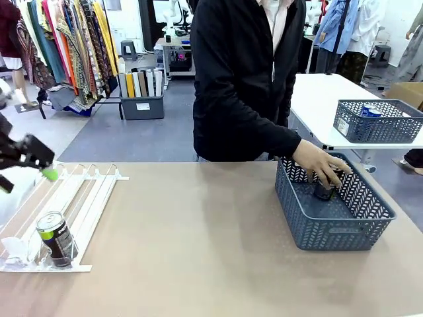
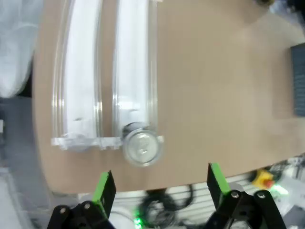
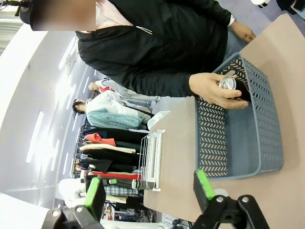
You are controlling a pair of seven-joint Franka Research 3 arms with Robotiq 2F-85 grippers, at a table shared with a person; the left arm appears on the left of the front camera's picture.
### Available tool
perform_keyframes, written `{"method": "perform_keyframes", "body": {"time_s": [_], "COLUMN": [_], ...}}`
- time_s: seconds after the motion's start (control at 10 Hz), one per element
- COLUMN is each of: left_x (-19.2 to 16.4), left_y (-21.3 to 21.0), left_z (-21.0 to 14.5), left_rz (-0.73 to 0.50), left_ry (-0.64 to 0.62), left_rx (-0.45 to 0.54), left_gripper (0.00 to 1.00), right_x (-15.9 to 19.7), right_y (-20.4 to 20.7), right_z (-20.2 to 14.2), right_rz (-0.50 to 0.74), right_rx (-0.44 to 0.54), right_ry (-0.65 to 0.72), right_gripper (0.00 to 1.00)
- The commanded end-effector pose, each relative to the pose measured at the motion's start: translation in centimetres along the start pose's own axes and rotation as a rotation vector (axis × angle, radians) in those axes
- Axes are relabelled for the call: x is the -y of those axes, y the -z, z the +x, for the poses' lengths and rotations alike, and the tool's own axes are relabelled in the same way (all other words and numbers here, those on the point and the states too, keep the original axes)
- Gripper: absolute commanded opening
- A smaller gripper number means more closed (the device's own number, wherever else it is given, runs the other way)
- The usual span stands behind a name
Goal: Retrieve and store the cans from the dispenser.
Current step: Pick up one can from the Automatic Can Dispenser and place it in the middle of the table.
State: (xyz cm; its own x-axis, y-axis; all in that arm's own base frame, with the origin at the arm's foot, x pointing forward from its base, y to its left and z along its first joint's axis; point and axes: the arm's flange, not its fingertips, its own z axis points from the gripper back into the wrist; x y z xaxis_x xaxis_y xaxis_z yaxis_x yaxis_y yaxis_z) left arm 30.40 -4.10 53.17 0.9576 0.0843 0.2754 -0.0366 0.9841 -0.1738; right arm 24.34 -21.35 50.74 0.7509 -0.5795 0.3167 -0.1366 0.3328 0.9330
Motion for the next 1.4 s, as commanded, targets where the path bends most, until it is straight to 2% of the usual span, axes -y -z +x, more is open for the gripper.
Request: {"method": "perform_keyframes", "body": {"time_s": [0.0, 0.1, 0.2, 0.5, 0.7, 1.3], "left_x": [0.0, 0.2, 1.0, 1.3, 1.9, 1.5], "left_y": [1.9, 2.0, 0.4, 0.9, 4.1, 12.3], "left_z": [-0.1, 0.8, -0.3, 0.1, 1.0, 3.6], "left_rz": [0.203, 0.104, 0.122, 0.135, 0.181, 0.137], "left_ry": [0.073, 0.054, 0.066, 0.094, 0.076, 0.037], "left_rx": [0.009, 0.018, 0.0, -0.003, -0.095, -0.331], "left_gripper": [1.0, 1.0, 1.0, 1.0, 1.0, 1.0], "right_x": [-0.1, -0.1, -0.1, -0.1, -0.1, -0.1], "right_y": [0.2, 0.2, 0.2, 0.2, 0.2, 0.2], "right_z": [0.1, 0.1, 0.1, 0.1, 0.1, 0.1], "right_rz": [0.027, 0.027, 0.027, 0.027, 0.027, 0.027], "right_rx": [0.015, 0.015, 0.015, 0.015, 0.015, 0.015], "right_ry": [-0.021, -0.021, -0.021, -0.021, -0.021, -0.021], "right_gripper": [1.0, 1.0, 1.0, 1.0, 1.0, 1.0]}}
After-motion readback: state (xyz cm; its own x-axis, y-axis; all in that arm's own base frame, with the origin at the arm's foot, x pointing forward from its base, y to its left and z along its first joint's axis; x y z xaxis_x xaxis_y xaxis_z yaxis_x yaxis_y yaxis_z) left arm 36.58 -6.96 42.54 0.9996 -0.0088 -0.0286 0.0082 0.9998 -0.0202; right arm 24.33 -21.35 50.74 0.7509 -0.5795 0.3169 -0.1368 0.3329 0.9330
